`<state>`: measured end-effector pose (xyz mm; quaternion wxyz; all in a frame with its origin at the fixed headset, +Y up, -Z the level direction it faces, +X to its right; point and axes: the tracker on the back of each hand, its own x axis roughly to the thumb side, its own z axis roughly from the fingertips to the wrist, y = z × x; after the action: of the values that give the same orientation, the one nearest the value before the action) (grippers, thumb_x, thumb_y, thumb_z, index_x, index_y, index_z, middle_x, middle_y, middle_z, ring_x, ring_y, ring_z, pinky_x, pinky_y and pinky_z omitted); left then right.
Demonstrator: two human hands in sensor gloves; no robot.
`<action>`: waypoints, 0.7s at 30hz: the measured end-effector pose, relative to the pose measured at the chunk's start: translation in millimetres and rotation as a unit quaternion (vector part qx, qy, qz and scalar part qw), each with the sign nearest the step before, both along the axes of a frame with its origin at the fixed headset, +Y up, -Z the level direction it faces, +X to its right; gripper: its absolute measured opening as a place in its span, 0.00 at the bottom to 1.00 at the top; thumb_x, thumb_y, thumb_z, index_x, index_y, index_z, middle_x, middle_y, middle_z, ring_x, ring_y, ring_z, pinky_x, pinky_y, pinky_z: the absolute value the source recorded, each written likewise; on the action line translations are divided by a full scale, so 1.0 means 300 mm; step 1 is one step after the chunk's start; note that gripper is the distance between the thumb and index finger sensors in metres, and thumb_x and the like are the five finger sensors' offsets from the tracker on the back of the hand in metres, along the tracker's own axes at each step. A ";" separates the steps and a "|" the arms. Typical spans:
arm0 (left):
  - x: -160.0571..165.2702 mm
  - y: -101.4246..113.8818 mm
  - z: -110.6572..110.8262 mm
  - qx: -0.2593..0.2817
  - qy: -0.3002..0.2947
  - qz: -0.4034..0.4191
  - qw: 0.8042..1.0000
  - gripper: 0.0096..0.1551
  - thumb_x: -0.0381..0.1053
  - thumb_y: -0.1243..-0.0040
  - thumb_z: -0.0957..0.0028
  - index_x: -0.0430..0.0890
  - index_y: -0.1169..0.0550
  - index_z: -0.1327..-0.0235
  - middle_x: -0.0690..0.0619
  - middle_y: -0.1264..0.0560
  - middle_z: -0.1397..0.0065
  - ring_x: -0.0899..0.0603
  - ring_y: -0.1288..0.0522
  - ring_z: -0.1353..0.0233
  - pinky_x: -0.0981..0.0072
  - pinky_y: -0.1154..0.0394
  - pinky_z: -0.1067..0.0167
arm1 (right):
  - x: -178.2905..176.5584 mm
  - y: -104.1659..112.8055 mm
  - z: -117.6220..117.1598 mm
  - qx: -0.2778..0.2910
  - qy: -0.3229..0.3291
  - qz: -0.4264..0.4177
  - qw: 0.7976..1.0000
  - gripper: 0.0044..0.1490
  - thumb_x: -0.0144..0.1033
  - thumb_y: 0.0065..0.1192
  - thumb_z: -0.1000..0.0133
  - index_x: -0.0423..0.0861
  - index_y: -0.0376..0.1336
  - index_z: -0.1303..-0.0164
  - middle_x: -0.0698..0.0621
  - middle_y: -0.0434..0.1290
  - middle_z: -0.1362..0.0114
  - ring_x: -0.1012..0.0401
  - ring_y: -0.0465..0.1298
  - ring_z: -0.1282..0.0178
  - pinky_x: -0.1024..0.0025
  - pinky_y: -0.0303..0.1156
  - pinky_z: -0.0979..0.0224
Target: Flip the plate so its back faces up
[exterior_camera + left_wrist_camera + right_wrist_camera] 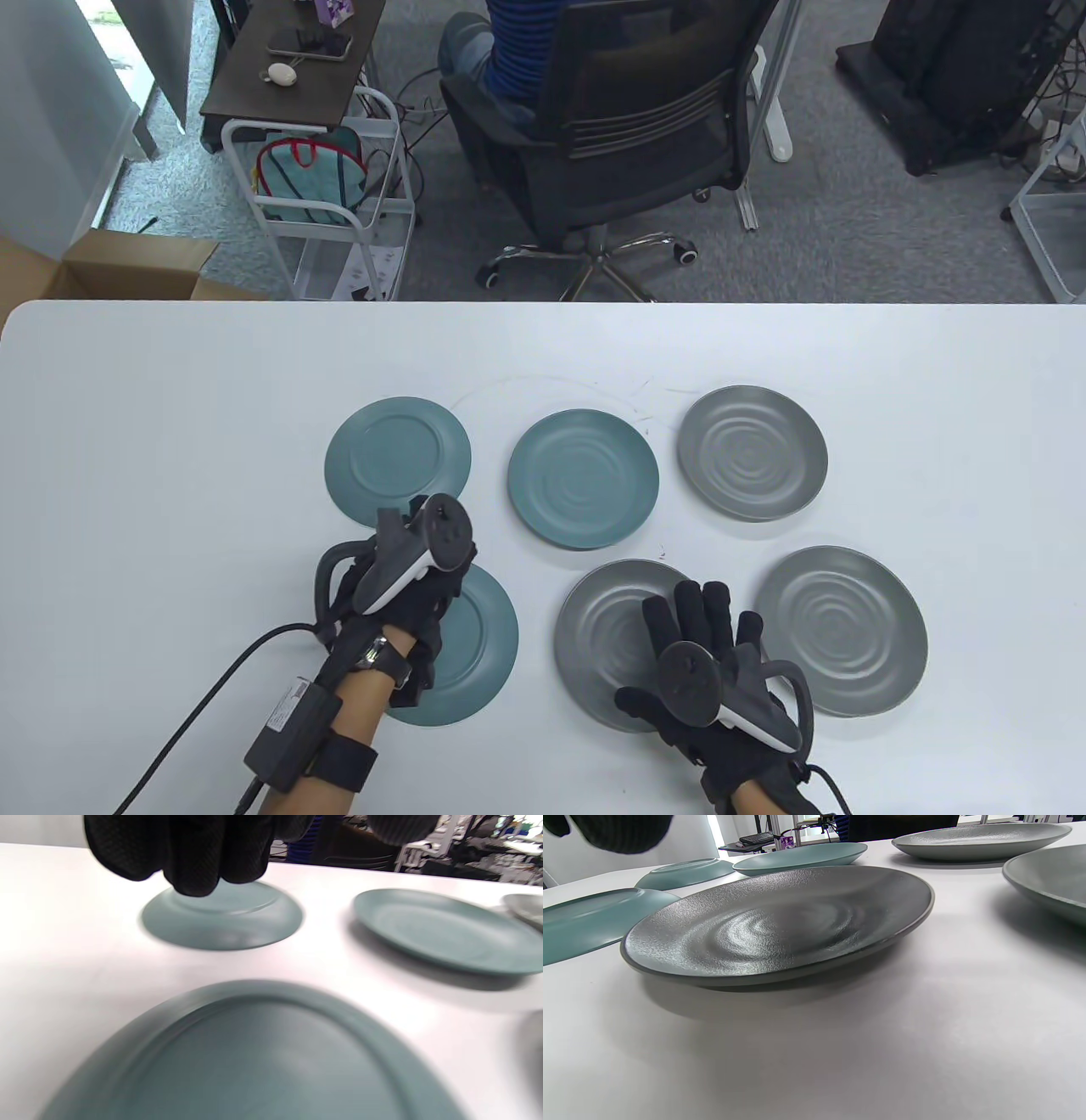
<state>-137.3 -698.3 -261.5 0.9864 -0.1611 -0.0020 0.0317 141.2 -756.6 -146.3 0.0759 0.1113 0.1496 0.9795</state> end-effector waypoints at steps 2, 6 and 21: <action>0.070 0.010 -0.027 -0.001 -0.017 0.000 1.000 0.49 0.69 0.54 0.40 0.40 0.41 0.14 0.39 0.34 0.20 0.29 0.27 0.23 0.38 0.26 0.35 | 0.000 0.000 0.000 0.000 0.000 -0.001 1.000 0.63 0.68 0.51 0.47 0.45 0.33 0.14 0.35 0.31 0.13 0.37 0.30 0.16 0.29 0.32 0.22; 0.225 0.005 -0.083 -0.002 -0.053 -0.005 0.999 0.50 0.70 0.54 0.41 0.41 0.42 0.13 0.40 0.36 0.18 0.28 0.30 0.20 0.36 0.28 0.33 | 0.002 0.001 0.000 0.003 -0.003 -0.004 1.000 0.63 0.68 0.51 0.47 0.45 0.33 0.14 0.35 0.31 0.13 0.37 0.30 0.16 0.29 0.32 0.22; 0.542 -0.121 -0.209 -0.027 -0.118 -0.017 0.992 0.53 0.73 0.51 0.43 0.42 0.43 0.13 0.40 0.38 0.17 0.28 0.33 0.19 0.35 0.29 0.32 | 0.014 0.003 -0.005 0.000 -0.008 -0.008 1.000 0.63 0.68 0.51 0.47 0.45 0.33 0.15 0.35 0.31 0.13 0.37 0.30 0.16 0.29 0.32 0.22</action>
<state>25.4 -734.7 -324.1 0.9749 -0.1906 -0.1152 -0.0046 145.5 -755.6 -147.9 0.0850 0.1043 0.1476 0.9799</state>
